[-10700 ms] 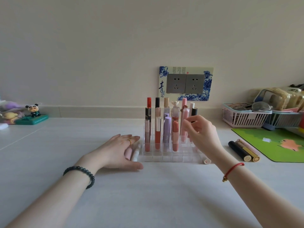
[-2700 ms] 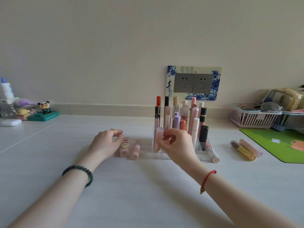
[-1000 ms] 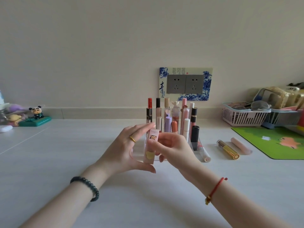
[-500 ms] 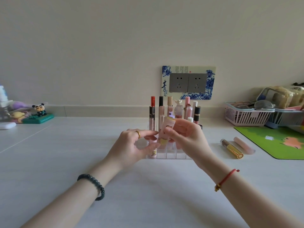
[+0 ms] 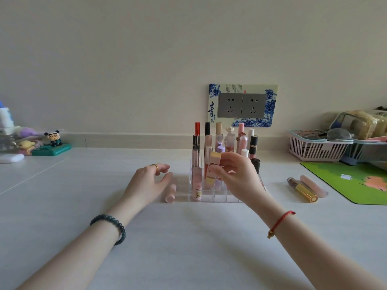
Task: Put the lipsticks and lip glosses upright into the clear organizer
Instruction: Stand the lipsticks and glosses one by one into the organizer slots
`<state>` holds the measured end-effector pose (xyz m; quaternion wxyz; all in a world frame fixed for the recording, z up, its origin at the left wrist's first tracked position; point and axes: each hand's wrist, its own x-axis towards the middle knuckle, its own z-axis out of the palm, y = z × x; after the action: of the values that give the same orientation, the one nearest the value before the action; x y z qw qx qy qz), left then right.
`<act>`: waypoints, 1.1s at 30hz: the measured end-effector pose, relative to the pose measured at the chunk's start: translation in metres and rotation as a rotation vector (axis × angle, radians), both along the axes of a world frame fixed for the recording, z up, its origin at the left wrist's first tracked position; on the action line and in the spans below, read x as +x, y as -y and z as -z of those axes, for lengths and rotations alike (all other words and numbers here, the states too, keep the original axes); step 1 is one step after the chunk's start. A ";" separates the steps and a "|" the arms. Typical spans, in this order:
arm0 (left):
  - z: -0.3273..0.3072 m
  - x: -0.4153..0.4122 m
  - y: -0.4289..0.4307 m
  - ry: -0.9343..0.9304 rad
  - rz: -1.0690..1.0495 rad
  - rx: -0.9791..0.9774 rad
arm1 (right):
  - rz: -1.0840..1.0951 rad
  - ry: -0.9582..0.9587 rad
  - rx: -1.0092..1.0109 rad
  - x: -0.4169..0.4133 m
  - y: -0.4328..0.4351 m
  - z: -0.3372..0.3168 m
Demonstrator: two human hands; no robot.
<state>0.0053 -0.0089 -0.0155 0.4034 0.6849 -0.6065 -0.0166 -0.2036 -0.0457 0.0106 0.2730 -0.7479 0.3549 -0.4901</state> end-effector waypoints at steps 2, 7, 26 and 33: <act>0.001 0.002 0.001 0.008 -0.005 0.041 | -0.009 -0.018 -0.001 0.001 0.000 0.001; 0.001 0.000 0.000 0.001 -0.012 0.102 | -0.021 -0.054 0.004 0.002 0.000 0.004; 0.005 -0.004 0.000 0.023 -0.025 0.186 | 0.009 -0.101 -0.003 0.007 0.005 0.003; 0.007 -0.004 0.000 0.033 -0.017 0.190 | 0.027 -0.173 0.013 0.010 0.006 0.008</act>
<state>0.0013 -0.0094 -0.0226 0.3267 0.7255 -0.6029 -0.0589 -0.1937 -0.0516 0.0030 0.2395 -0.7808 0.3904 -0.4249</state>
